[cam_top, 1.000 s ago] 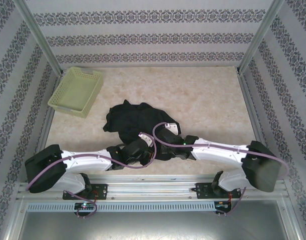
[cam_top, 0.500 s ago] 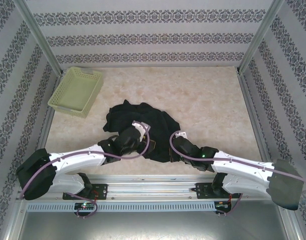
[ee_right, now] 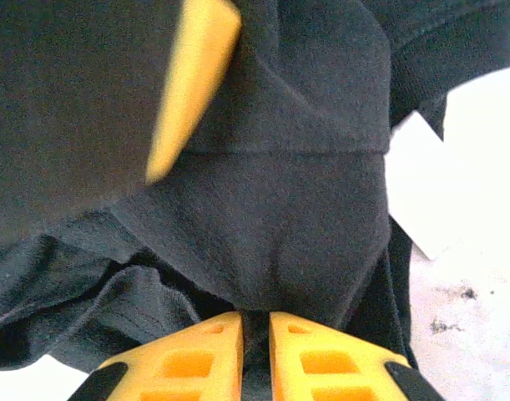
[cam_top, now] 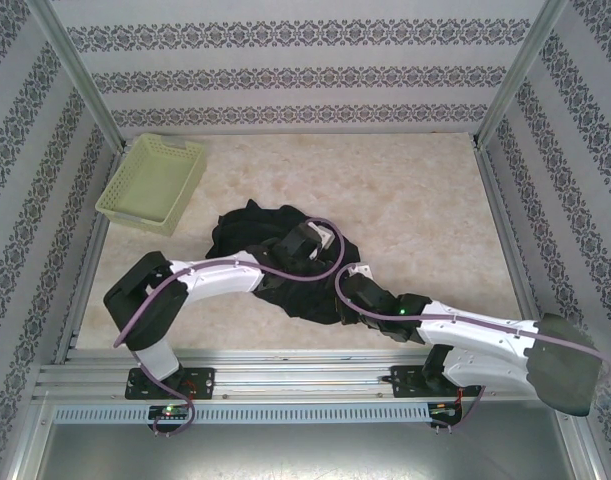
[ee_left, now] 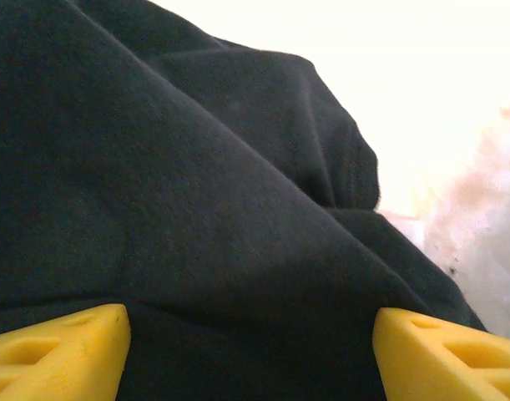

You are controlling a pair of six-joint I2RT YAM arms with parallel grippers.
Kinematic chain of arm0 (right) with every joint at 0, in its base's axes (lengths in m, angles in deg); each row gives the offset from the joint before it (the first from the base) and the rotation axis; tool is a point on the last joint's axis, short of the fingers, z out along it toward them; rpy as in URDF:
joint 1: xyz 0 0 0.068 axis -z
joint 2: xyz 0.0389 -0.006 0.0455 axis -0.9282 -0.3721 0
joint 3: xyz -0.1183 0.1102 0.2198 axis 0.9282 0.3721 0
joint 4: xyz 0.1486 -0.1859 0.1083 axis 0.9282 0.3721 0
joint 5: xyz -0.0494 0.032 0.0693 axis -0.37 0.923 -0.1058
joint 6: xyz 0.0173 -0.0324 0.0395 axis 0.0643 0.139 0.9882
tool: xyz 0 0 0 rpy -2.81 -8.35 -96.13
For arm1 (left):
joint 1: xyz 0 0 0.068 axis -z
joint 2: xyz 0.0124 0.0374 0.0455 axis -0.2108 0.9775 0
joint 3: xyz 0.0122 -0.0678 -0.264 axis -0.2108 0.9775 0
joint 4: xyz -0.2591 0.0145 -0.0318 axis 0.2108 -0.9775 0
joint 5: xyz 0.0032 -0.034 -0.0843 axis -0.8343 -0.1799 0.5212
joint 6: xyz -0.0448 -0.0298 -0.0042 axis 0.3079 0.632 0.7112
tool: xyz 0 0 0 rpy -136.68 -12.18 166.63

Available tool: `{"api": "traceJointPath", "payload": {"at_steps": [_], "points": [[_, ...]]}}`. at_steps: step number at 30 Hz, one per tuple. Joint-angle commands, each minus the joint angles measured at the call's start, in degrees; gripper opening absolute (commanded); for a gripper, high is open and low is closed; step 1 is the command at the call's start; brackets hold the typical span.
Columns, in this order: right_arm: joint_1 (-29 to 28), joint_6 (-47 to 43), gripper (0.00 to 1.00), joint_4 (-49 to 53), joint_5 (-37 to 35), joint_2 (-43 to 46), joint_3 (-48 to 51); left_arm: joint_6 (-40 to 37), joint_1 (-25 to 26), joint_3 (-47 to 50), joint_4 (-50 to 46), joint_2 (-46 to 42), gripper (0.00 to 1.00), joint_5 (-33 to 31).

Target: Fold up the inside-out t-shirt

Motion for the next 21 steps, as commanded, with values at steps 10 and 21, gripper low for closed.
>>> {"api": "traceJointPath", "payload": {"at_steps": [10, 21], "points": [[0.27, 1.97, 0.02, 6.47, -2.86, -0.81, -2.31, 5.67, -6.95, -9.11, -6.97, 8.34, 0.78, -2.05], [0.82, 3.34, 0.00, 13.37, -7.78, 9.20, 1.06, 11.72, -12.77, -8.47, -10.57, 11.35, 0.76, -6.52]]}}
